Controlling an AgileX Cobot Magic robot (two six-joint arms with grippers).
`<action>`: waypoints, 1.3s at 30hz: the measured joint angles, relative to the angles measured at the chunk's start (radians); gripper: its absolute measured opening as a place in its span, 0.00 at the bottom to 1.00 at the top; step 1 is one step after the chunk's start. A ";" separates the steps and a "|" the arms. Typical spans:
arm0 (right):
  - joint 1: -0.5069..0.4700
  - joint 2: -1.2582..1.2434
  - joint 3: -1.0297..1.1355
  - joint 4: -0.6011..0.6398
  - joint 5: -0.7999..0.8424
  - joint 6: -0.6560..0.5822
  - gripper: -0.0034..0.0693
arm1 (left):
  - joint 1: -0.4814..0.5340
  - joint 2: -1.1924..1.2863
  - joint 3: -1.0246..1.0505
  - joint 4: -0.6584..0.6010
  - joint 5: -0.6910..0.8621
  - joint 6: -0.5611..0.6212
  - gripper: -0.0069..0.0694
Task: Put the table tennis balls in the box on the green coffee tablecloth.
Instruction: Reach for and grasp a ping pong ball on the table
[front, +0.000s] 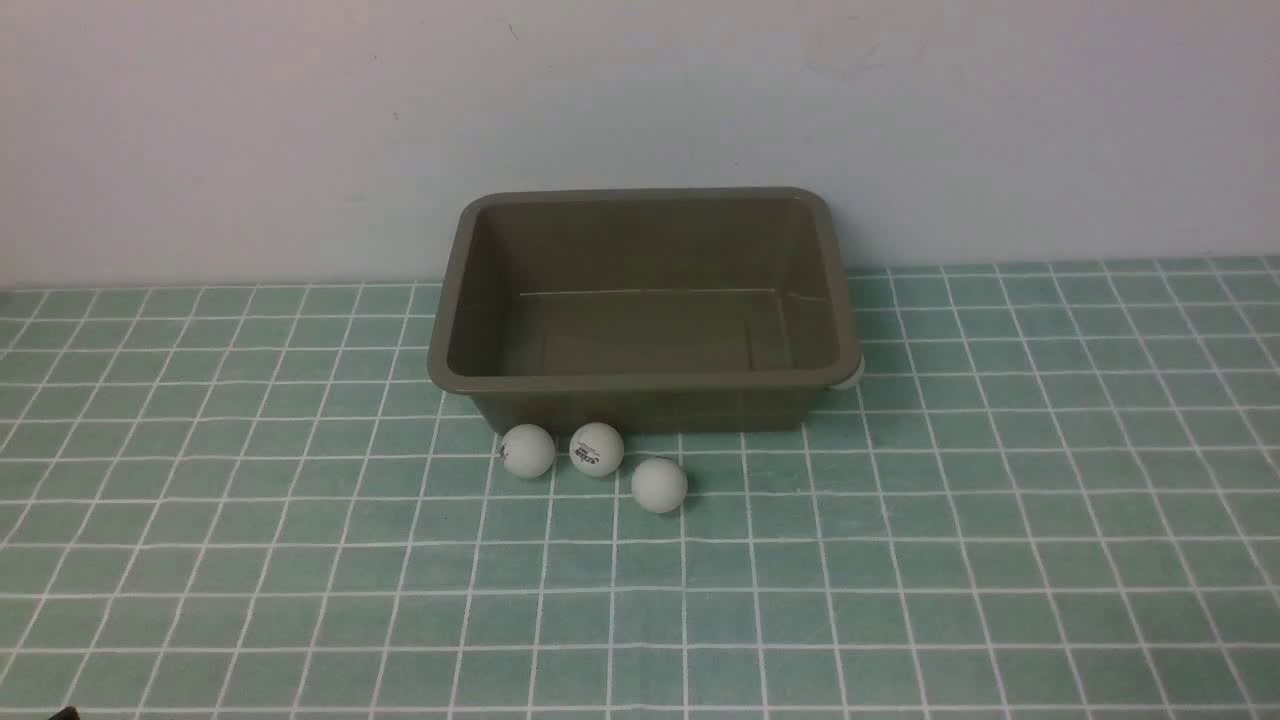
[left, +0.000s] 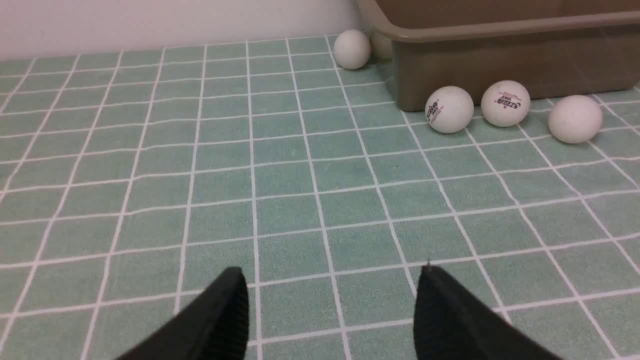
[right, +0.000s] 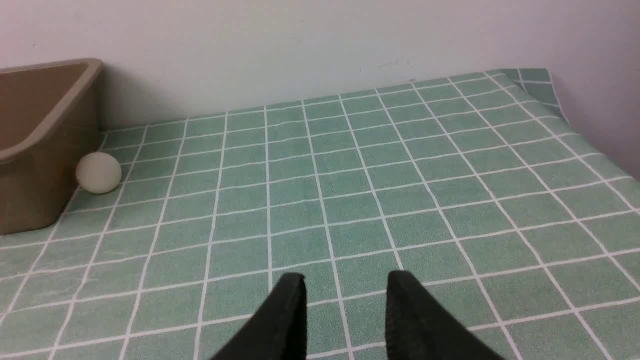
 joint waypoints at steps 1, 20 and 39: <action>0.000 0.000 0.000 0.000 0.000 0.000 0.34 | 0.000 0.000 0.000 0.000 0.000 0.000 0.62; 0.000 0.000 0.000 0.000 0.000 0.000 0.34 | 0.000 0.000 0.001 -0.116 -0.067 -0.024 0.62; 0.000 0.000 0.000 0.000 0.000 0.000 0.34 | 0.000 0.000 0.001 -0.450 -0.244 -0.029 0.62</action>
